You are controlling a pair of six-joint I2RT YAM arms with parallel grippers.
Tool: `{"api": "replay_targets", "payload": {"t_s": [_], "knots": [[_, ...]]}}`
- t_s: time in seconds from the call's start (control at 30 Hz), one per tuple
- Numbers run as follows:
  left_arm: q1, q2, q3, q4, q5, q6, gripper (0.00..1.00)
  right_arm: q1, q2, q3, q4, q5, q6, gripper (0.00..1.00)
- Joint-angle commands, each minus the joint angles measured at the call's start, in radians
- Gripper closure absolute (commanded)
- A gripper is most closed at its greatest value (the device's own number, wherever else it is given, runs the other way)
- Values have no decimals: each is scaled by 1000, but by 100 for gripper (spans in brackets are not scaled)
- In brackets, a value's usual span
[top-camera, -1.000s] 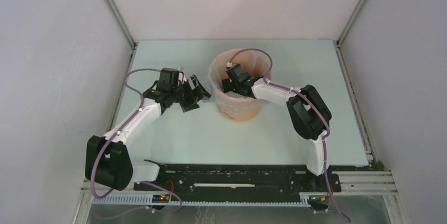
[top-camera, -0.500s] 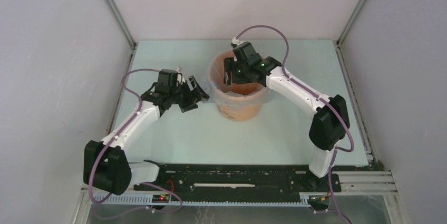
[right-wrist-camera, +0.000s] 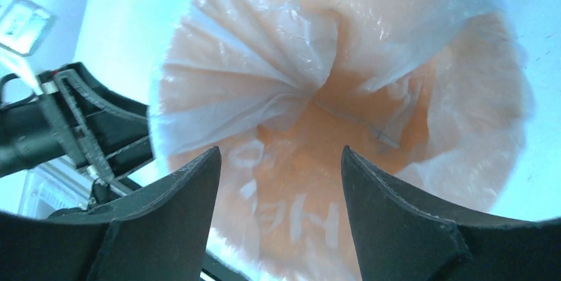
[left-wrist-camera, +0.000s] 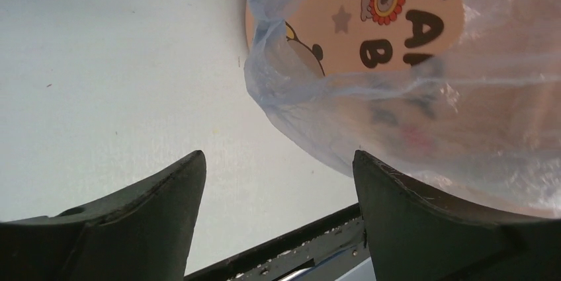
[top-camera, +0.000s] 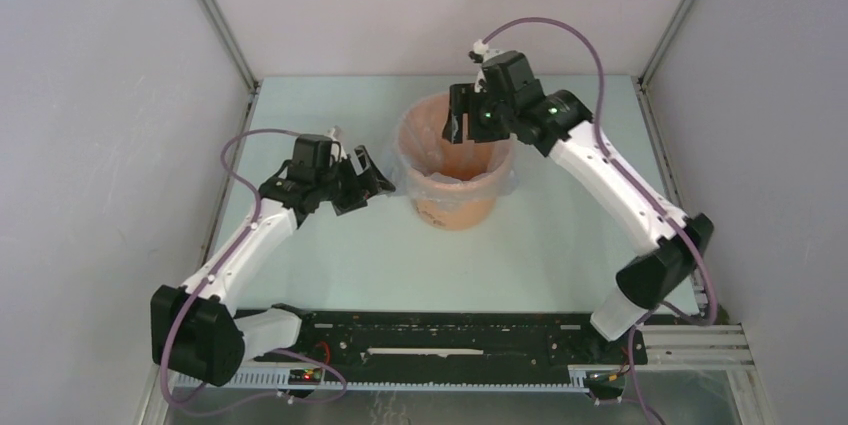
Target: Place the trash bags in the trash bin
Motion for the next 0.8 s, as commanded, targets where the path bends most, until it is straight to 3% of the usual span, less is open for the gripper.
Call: {"api": "replay_targets", "payload": {"t_s": [0.0, 0.2, 0.47, 0.77], "knots": [[-6, -72, 24, -51, -36, 51, 13, -2, -98, -39, -26, -3, -34, 25], [-6, -77, 16, -46, -31, 33, 14, 12, -1, -90, 67, -24, -11, 42], [-9, 27, 58, 13, 40, -32, 16, 18, 257, -92, 173, 9, 3, 45], [-12, 68, 72, 25, 62, -46, 16, 21, 408, -244, 409, 17, -9, 43]]}}
